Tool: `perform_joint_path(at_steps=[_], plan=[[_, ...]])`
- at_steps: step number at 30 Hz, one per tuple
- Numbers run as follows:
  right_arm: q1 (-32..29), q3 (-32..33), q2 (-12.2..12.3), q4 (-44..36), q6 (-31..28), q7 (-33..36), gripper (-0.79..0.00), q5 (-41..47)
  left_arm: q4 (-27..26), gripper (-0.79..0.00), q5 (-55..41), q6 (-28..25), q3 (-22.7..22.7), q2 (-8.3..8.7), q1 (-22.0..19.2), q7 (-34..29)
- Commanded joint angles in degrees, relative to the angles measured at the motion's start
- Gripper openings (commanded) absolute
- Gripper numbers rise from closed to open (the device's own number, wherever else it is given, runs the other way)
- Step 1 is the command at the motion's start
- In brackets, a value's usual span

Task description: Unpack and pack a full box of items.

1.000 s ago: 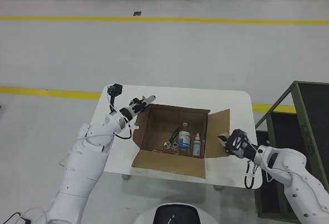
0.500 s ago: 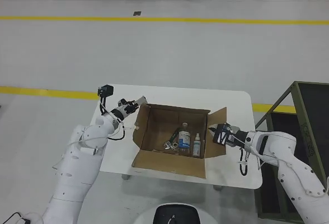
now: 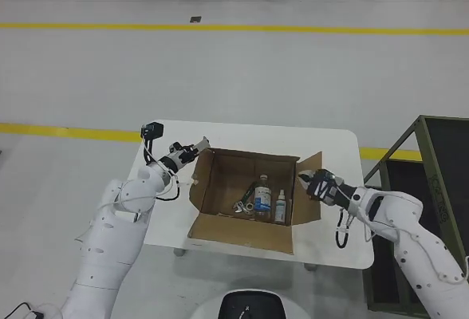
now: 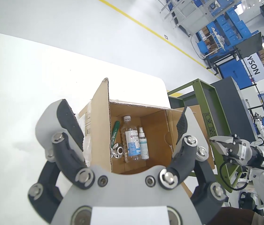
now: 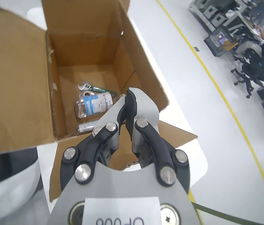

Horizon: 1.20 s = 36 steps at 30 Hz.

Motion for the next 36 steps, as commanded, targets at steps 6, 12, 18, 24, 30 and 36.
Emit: perform_joint_path(at_steps=[6,12,18,24,30,36], plan=[[1.55,-4.59,-2.19,-1.18,13.32,3.79,-0.785,9.9,0.0,0.0,0.0,0.0,0.0,0.0,0.0,0.0],[4.37,-11.96,-4.47,0.29,19.58,6.26,-0.785,12.18,0.0,0.0,0.0,0.0,0.0,0.0,0.0,0.0],[6.65,-16.48,-6.1,4.79,20.44,5.28,-0.785,12.07,0.0,0.0,0.0,0.0,0.0,0.0,0.0,0.0],[9.34,-17.87,-7.38,11.52,22.3,3.03,-0.785,12.41,0.0,0.0,0.0,0.0,0.0,0.0,0.0,0.0],[14.69,-19.89,-9.74,21.6,23.89,-2.4,-0.785,16.69,0.0,0.0,0.0,0.0,0.0,0.0,0.0,0.0],[18.63,-20.9,-12.24,29.84,28.45,-5.73,-0.785,22.55,0.0,0.0,0.0,0.0,0.0,0.0,0.0,0.0]])
